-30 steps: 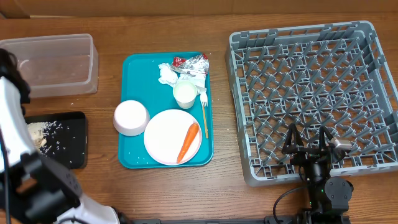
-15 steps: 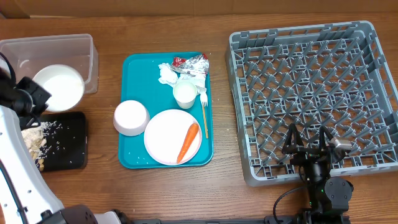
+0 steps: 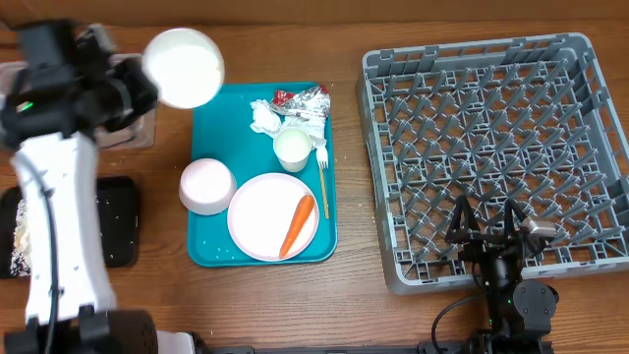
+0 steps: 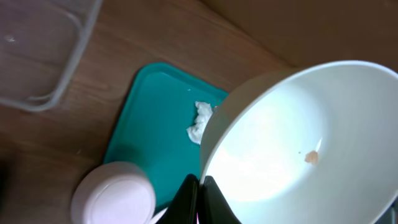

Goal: Sort waste into correct bins and load items into the dishwasher rack
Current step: 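Carry the empty bowl back and set it on the teal tray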

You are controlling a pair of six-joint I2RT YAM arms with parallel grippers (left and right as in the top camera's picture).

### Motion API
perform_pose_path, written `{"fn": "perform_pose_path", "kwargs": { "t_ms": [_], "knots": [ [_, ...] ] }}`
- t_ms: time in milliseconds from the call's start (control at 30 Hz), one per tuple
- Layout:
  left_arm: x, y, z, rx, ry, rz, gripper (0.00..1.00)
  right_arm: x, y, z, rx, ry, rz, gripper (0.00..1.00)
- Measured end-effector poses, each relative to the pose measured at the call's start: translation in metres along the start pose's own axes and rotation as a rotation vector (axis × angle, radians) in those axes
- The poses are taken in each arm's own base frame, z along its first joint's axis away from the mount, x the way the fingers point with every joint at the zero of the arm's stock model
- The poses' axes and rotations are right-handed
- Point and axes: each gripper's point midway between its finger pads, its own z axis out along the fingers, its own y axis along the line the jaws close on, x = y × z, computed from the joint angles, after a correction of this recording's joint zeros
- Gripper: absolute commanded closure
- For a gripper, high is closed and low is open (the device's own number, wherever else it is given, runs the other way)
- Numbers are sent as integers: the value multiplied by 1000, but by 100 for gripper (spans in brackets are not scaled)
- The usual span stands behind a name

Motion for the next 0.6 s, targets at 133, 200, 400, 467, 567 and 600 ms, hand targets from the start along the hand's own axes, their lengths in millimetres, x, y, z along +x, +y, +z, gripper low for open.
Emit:
{"fn": "perform_pose_path", "kwargs": {
  "t_ms": [133,200,400,467,567,600],
  "knots": [
    [4,-14,47,-10,26,31,96,0,0,0,0,0,0,0],
    [8,-14,72,-26,47,24,96,0,0,0,0,0,0,0],
    [23,12,123,-125,116,-71,96,0,0,0,0,0,0,0],
    [27,23,134,-164,127,-94,96,0,0,0,0,0,0,0],
    [31,34,144,-206,137,-107,96,0,0,0,0,0,0,0],
    [32,37,147,-218,140,-111,96,0,0,0,1,0,0,0]
  ]
}}
